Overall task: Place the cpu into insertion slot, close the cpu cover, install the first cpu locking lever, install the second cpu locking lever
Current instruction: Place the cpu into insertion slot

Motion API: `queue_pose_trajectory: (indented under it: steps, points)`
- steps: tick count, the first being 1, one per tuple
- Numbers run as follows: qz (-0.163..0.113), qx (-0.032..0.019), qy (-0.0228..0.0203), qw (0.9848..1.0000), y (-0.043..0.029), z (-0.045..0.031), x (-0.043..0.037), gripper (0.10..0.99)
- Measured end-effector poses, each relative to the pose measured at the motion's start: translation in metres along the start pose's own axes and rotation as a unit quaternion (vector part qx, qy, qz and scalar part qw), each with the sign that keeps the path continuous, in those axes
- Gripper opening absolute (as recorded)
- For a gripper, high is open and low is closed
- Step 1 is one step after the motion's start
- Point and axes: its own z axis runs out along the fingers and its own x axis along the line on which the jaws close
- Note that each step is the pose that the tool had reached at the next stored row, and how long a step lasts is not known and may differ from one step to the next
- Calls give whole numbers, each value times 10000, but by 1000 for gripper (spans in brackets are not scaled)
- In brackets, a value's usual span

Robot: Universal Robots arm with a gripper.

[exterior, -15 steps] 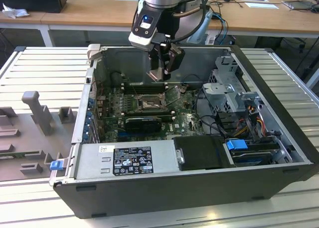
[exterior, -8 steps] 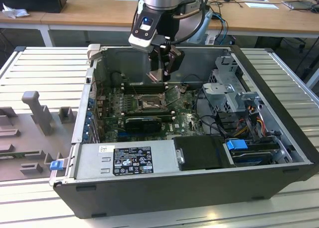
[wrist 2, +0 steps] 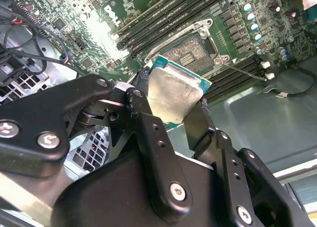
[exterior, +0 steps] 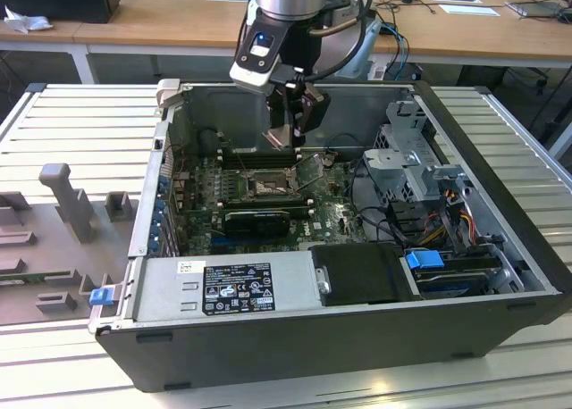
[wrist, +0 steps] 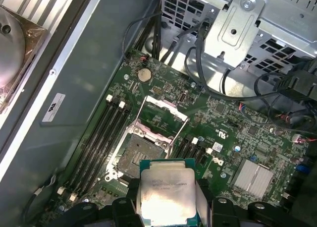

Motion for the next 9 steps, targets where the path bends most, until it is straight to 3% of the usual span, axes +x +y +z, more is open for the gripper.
queue_pose_trajectory:
  steps: [9]
  points:
    - [99,-1,-7,10000,-1,9,0,529]
